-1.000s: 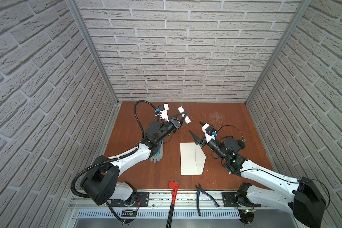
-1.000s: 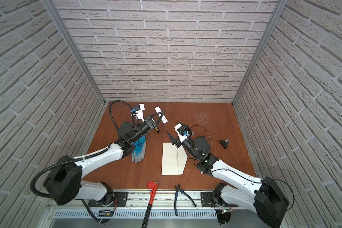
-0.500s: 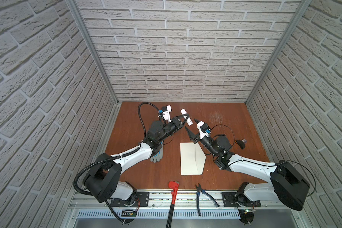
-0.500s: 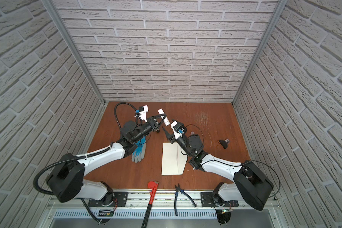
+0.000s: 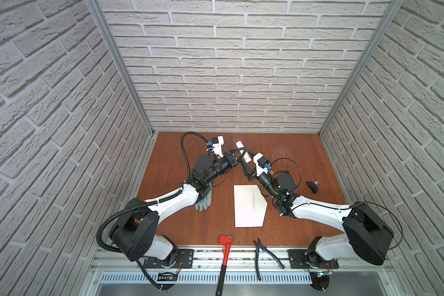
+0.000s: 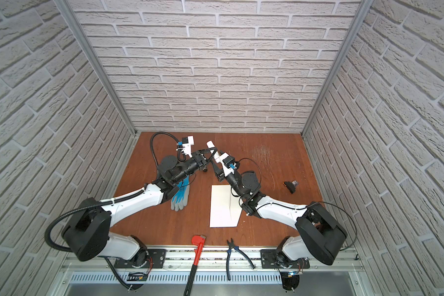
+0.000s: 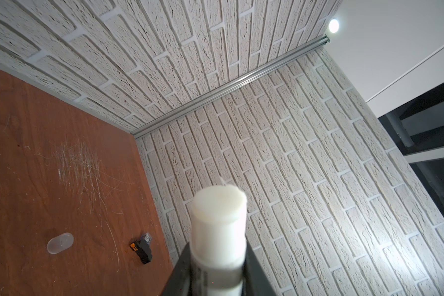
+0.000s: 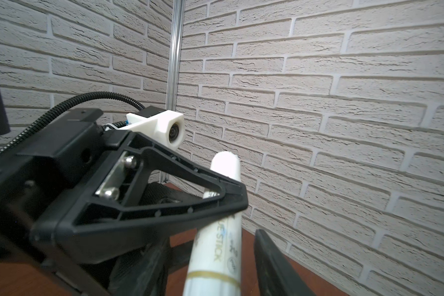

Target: Place the letter into the envelope and seal it

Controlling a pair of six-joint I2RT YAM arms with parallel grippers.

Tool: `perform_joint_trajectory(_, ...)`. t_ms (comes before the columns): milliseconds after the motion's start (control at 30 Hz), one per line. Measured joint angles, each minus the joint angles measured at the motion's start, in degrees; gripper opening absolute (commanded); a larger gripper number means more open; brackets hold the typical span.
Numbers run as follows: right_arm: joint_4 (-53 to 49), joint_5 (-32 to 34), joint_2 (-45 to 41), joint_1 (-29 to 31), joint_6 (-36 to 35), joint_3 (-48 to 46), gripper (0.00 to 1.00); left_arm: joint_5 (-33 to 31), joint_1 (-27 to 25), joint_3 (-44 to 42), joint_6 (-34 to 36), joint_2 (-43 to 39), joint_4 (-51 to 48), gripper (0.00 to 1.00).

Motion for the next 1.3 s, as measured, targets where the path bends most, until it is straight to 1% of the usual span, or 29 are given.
perform_joint_trajectory(133,0.0,0.2,0.4,-0.3,-0.2,0.9,0.47,0.9,-0.1,0.7,-0.3,0.5,-0.1,0.00)
perform_joint_trajectory(233,0.2,0.3,0.9,-0.7,-0.5,1.6,0.41,1.0,0.0,1.8,-0.6,1.3,-0.2,0.00)
perform_joint_trajectory(633,-1.4,1.7,1.9,-1.9,-1.0,3.4,0.10,1.4,0.3,3.1,-0.9,2.9,-0.3,0.00)
perform_joint_trajectory(667,-1.9,1.7,1.7,-1.9,-1.1,3.4,0.08,1.5,0.3,3.1,-0.9,2.9,-0.3,0.08)
perform_joint_trajectory(733,-3.3,1.7,1.0,-1.9,-1.1,3.5,0.06,1.8,0.4,3.1,-0.8,2.9,-0.4,0.31)
perform_joint_trajectory(767,-4.6,1.7,0.3,-1.9,-1.1,3.5,0.06,2.0,0.4,3.1,-0.4,2.9,-0.4,0.40)
perform_joint_trajectory(800,-6.3,1.8,-0.6,-1.9,-1.1,3.6,0.06,2.8,0.3,3.1,0.2,2.8,-0.5,0.46)
perform_joint_trajectory(867,-11.3,2.2,-3.0,-2.0,-1.0,4.0,0.06,3.8,0.0,2.6,1.6,2.1,-1.1,0.52)
perform_joint_trajectory(933,-17.0,2.8,-6.2,-2.0,-0.8,4.6,0.06,4.2,-0.2,1.8,3.6,0.2,-2.8,0.53)
perform_joint_trajectory(1033,-30.9,4.2,-11.9,-2.1,1.0,8.5,0.06,3.8,0.5,1.1,8.4,-4.3,-8.6,0.55)
perform_joint_trajectory(1167,-53.2,8.0,-16.0,-2.1,5.7,20.1,0.06,1.0,2.6,1.1,15.9,-11.1,-19.3,0.53)
perform_joint_trajectory(1300,-77.2,11.1,-14.3,-2.3,11.9,34.9,0.06,-4.3,3.9,1.3,23.2,-15.3,-31.8,0.48)
